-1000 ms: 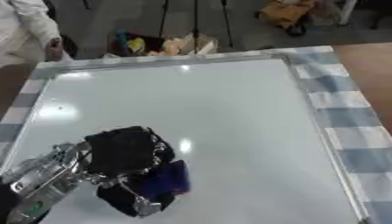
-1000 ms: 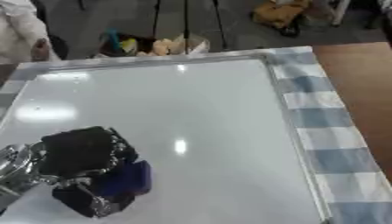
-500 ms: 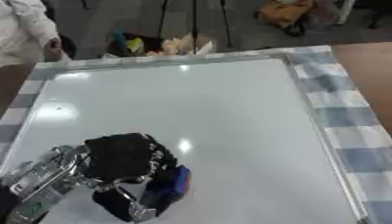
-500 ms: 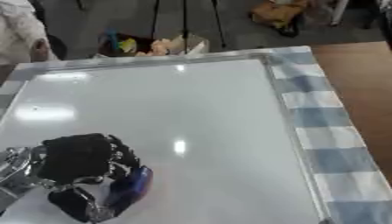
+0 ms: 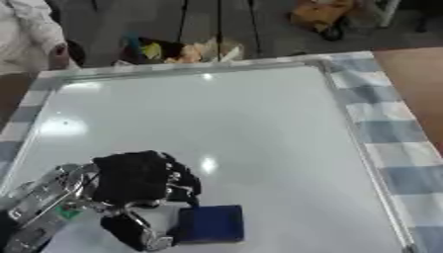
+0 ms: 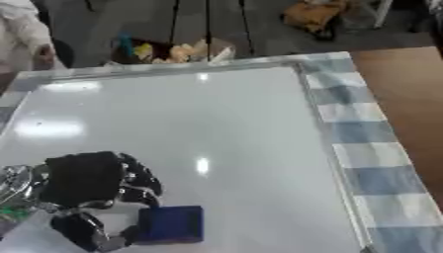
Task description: Wipe the whiteboard clean with a brush.
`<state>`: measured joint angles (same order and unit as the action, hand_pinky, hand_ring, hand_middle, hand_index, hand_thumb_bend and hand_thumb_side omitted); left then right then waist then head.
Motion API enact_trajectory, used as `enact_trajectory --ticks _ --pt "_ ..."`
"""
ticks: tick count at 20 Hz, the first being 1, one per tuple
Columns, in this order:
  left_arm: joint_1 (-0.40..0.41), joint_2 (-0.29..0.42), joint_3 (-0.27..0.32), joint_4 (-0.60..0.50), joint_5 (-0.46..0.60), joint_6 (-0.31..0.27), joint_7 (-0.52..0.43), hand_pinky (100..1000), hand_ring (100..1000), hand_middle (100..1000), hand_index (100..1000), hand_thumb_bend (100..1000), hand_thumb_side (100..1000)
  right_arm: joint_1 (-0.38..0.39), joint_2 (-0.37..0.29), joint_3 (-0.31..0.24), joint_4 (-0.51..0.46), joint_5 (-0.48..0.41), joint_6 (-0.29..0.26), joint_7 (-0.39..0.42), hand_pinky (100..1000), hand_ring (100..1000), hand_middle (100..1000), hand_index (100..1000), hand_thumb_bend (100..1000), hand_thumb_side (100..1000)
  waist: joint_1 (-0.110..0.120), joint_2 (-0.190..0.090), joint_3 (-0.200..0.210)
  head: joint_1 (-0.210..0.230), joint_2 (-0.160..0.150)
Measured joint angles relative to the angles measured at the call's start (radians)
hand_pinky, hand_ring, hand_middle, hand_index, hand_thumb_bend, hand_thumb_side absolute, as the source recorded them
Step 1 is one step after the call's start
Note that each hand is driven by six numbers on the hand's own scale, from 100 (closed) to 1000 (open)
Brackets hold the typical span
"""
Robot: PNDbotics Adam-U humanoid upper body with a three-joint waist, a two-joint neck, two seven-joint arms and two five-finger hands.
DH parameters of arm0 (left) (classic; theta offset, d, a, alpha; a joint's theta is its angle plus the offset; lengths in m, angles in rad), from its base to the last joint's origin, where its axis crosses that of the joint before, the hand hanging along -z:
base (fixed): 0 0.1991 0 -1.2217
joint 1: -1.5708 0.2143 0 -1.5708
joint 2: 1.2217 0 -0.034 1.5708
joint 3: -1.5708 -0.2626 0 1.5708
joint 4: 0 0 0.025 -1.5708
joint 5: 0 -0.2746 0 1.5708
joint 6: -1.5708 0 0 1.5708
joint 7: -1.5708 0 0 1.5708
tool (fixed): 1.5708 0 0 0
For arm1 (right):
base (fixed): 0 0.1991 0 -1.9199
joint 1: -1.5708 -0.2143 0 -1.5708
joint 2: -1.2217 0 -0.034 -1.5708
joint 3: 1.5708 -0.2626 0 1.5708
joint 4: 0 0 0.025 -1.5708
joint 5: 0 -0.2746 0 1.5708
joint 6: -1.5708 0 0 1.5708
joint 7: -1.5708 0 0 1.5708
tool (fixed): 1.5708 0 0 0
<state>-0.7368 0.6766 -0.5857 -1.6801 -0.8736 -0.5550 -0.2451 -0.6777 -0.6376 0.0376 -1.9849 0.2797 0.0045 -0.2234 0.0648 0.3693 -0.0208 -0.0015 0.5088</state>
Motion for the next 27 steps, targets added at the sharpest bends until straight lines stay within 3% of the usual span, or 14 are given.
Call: enact_trajectory --ticks 6,10,15,21,24,27 --pt "0.002 0.0 0.002 0.0 -0.012 0.01 0.017 508 674 645 735 112 847 0.0 0.0 0.0 0.0 0.0 -0.001 -0.001 825 843 758 839 100 986 0.0 0.0 0.0 0.0 0.0" --pt "0.023 0.0 0.03 -0.025 -0.01 0.042 0.052 488 644 620 716 100 915 0.0 0.0 0.0 0.0 0.0 -0.001 -0.001 825 843 759 839 100 985 -0.001 0.0 0.007 -0.001 0.0" --pt "0.097 -0.01 0.155 -0.135 0.066 0.174 0.183 435 602 592 718 100 943 0.001 0.0 -0.006 0.0 0.0 -0.005 -0.007 824 843 760 839 100 983 -0.009 -0.003 0.021 -0.013 0.0" --pt "0.168 -0.073 0.356 -0.274 0.265 0.372 0.4 417 578 573 723 100 995 0.007 0.0 -0.013 0.0 0.0 -0.006 -0.02 824 843 761 840 100 984 -0.026 -0.01 0.038 -0.028 0.0" --pt "0.183 -0.116 0.441 -0.297 0.363 0.417 0.511 421 578 578 735 100 1000 0.009 -0.001 -0.017 0.0 0.0 -0.006 -0.026 824 842 760 838 100 987 -0.037 -0.01 0.042 -0.034 0.001" --pt "0.195 -0.147 0.495 -0.301 0.437 0.427 0.583 423 576 578 744 100 1000 0.009 -0.001 -0.019 0.0 -0.004 -0.005 -0.033 822 841 759 836 100 1000 -0.044 -0.012 0.047 -0.037 0.008"
